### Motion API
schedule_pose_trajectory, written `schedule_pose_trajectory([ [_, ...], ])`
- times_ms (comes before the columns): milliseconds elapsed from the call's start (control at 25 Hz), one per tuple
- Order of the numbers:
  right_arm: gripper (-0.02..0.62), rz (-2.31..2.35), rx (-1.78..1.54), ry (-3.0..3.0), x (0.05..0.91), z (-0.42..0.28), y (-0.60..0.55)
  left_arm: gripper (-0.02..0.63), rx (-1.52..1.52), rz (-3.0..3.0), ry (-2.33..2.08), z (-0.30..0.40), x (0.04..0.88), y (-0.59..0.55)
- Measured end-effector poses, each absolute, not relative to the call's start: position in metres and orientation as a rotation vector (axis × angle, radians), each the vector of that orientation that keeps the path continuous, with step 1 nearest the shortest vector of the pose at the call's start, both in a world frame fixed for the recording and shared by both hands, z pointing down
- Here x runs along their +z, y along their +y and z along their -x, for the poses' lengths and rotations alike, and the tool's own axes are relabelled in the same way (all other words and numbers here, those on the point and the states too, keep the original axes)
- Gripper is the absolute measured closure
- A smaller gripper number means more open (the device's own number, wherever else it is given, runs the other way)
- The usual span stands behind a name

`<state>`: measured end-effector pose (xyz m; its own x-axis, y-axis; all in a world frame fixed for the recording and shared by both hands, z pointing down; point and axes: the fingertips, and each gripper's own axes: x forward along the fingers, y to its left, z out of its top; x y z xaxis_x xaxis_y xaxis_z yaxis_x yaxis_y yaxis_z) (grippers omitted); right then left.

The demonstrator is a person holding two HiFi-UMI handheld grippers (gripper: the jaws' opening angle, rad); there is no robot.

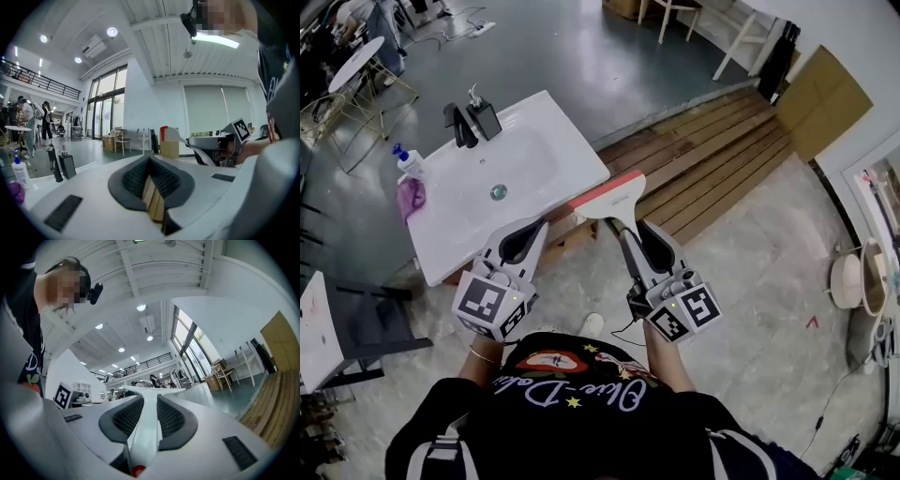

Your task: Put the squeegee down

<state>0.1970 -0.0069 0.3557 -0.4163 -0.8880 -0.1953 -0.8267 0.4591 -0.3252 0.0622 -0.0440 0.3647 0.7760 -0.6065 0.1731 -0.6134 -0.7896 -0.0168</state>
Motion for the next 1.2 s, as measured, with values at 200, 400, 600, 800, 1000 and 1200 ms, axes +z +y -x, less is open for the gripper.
schedule_pose_trajectory([
  [200,0.477,1.428,-0.259,2.386,0.356,-0.193,-0.005,0.612,0.282,-2.923,-1.042,-0.06,0.365,-0.044],
  [400,0.477,1.404,-0.275,2.409,0.36,-0.187,-0.01,0.612,0.276,-2.907,-1.061,-0.055,0.369,-0.042],
  [600,0.477,1.384,-0.271,2.433,0.357,-0.183,-0.02,0.612,0.26,-2.879,-1.105,-0.044,0.369,-0.048],
  [800,0.477,1.372,-0.247,2.447,0.353,-0.176,-0.031,0.612,0.236,-2.878,-1.123,-0.037,0.368,-0.06],
  [1000,0.477,1.353,-0.227,2.465,0.345,-0.171,-0.04,0.612,0.207,-2.889,-1.135,-0.035,0.359,-0.069],
  [1200,0.477,1.335,-0.227,2.473,0.343,-0.169,-0.048,0.612,0.22,-2.869,-1.159,-0.029,0.362,-0.072],
])
